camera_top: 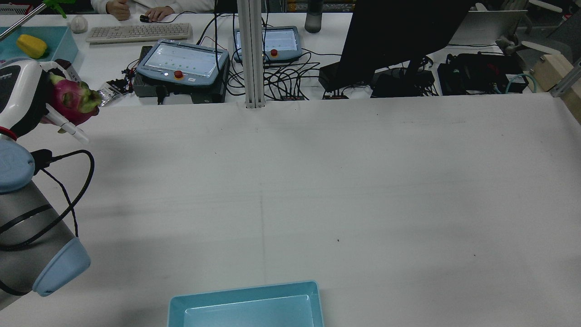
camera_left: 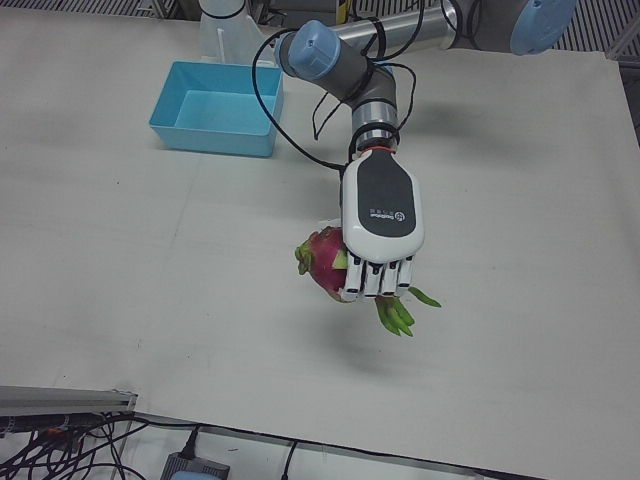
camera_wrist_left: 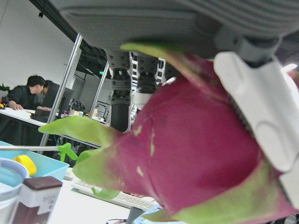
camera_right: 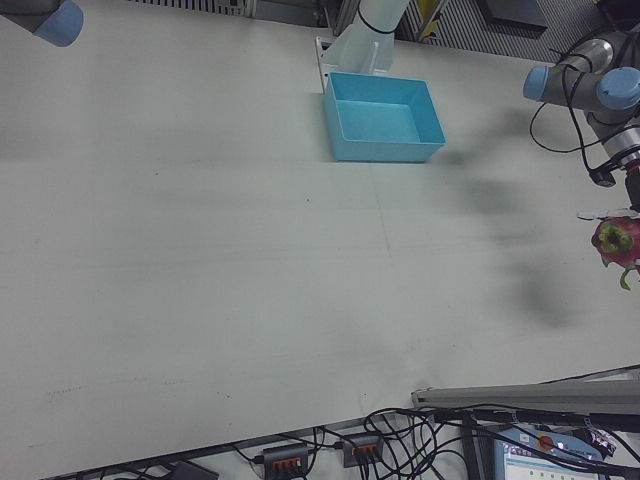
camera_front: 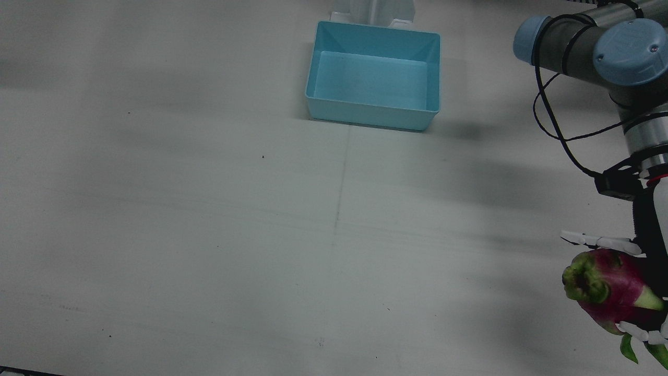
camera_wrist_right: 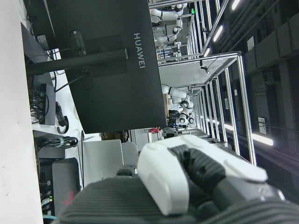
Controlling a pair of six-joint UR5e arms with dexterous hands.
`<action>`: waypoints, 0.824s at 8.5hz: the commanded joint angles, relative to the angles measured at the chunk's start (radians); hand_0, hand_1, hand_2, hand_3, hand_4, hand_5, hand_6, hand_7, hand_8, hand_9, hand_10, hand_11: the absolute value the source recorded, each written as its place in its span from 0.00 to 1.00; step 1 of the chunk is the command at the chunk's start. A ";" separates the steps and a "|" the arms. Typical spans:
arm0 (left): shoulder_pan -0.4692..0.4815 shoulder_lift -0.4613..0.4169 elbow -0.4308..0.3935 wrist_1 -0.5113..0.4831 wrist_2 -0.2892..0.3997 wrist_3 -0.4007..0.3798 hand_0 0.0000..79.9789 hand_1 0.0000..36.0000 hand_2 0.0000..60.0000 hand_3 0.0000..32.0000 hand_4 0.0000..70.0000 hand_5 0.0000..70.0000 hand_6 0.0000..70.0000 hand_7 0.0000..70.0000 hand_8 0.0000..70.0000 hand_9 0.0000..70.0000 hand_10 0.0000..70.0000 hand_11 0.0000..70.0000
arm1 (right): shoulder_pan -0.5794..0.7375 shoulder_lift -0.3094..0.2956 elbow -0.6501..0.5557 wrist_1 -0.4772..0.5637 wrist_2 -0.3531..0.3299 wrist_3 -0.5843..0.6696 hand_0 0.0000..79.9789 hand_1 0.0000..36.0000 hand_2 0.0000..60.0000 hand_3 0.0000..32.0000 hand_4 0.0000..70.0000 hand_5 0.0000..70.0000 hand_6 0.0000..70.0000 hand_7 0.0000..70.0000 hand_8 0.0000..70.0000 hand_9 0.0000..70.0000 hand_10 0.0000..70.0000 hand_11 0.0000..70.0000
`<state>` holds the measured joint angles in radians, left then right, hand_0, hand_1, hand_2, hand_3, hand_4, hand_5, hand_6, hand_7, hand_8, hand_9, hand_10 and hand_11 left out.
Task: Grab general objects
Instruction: 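Lift the dragon fruit off the table with the left hand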
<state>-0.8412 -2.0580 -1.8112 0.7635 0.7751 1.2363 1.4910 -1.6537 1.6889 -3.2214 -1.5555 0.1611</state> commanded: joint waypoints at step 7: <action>-0.059 -0.016 -0.005 -0.535 0.659 -0.331 0.49 0.13 0.76 0.00 0.84 1.00 0.95 1.00 0.72 0.99 0.64 0.89 | 0.000 0.000 0.000 0.000 0.000 0.000 0.00 0.00 0.00 0.00 0.00 0.00 0.00 0.00 0.00 0.00 0.00 0.00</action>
<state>-0.9023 -2.0670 -1.8079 0.3517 1.2520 0.9741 1.4911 -1.6537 1.6889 -3.2214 -1.5555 0.1611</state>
